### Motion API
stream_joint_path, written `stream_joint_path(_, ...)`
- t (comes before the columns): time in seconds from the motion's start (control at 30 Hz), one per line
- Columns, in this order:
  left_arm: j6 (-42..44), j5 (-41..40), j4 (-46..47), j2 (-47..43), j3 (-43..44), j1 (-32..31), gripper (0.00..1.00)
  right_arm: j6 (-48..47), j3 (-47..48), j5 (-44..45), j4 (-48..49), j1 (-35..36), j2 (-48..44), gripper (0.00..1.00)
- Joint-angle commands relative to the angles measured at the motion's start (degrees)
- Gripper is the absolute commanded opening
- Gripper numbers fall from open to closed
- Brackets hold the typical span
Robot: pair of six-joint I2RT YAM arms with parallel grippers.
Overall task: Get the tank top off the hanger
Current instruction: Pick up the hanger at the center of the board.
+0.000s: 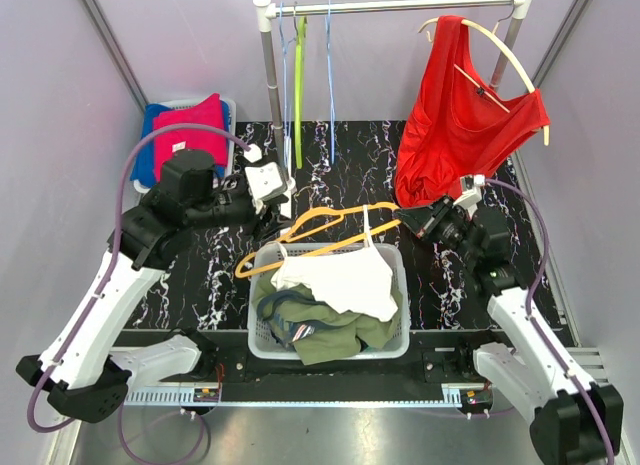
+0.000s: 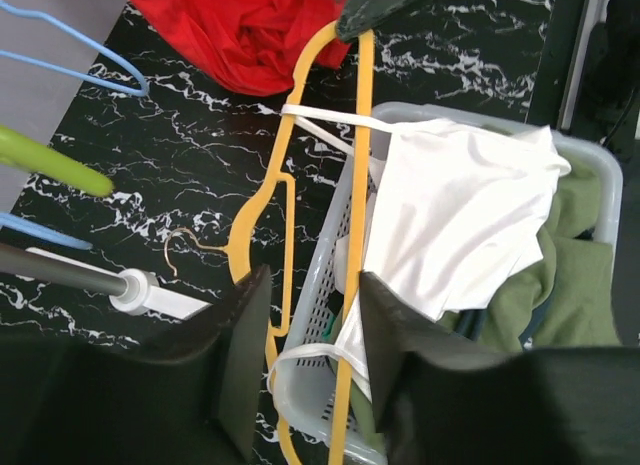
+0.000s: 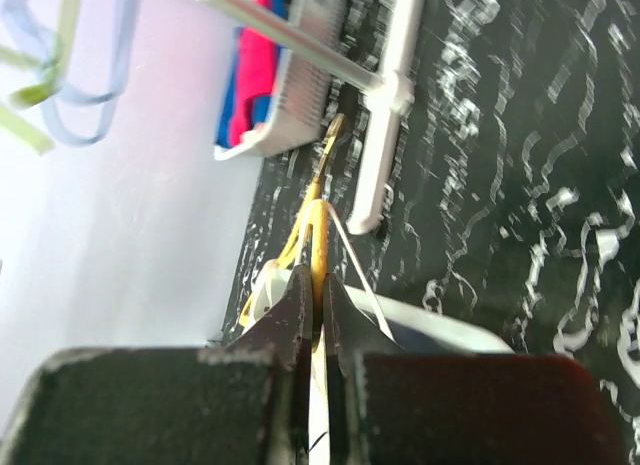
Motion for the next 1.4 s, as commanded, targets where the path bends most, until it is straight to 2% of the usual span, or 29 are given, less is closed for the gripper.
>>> stream_joint_path(0.0, -2.52, 1.25, 2.22, -0.46, 4.61, 0.6, 0.57, -6.96, -0.7, -7.96, 6.88, -0.12, -5.08, 0.0)
stream_joint_path(0.03, -2.96, 1.08, 2.22, -0.46, 5.14, 0.87, 0.63, -6.96, -1.22, -8.68, 7.23, -0.21, -5.52, 0.0)
stream_joint_path(0.2, -4.98, 0.64, 2.4, -0.9, 5.41, 1.92, 0.68, -5.29, -3.42, -13.24, 11.53, -0.21, -9.04, 0.0)
stream_joint_path(0.23, -5.59, 0.29, 2.4, -1.07, 5.06, 2.36, 0.74, -4.86, -3.77, -14.13, 12.5, -0.21, -9.48, 0.0)
stream_joint_path(0.33, -6.39, -0.15, 3.19, -1.51, 3.05, 2.89, 0.8, -5.02, -3.34, -15.63, 15.15, -0.21, -10.54, 0.0)
stream_joint_path(0.47, -6.92, 0.99, 3.98, -1.87, 1.02, 2.98, 0.81, -7.05, -2.63, -15.45, 15.58, -0.21, -9.23, 0.0)
stream_joint_path(0.53, -7.18, 1.16, 4.07, -1.87, 1.19, 2.98, 0.81, -5.22, -3.77, -15.45, 19.17, -0.21, -7.91, 0.0)
stream_joint_path(0.67, -7.01, 0.55, 3.63, -2.3, 1.1, 2.98, 0.82, 1.29, -8.34, -16.42, 35.57, 0.14, -3.17, 0.0)
stream_joint_path(0.77, -6.57, 0.2, 3.45, -2.92, 0.31, 3.07, 0.82, 3.5, -10.54, -17.73, 40.62, 0.32, -0.79, 0.0)
stream_joint_path(0.97, -6.04, -0.15, 2.58, -3.71, 0.22, 3.59, 0.8, 2.19, -11.07, -19.57, 36.0, 0.41, -5.61, 0.0)
stream_joint_path(1.13, -8.32, 3.88, -2.16, -4.59, 6.89, 5.09, 0.8, -1.95, -9.23, -22.39, 28.61, 0.41, -17.01, 0.0)
stream_joint_path(1.37, -7.45, 12.58, -11.48, -4.76, 17.88, 6.67, 0.77, -7.92, -0.54, -25.74, 15.33, 0.41, -23.72, 0.0)
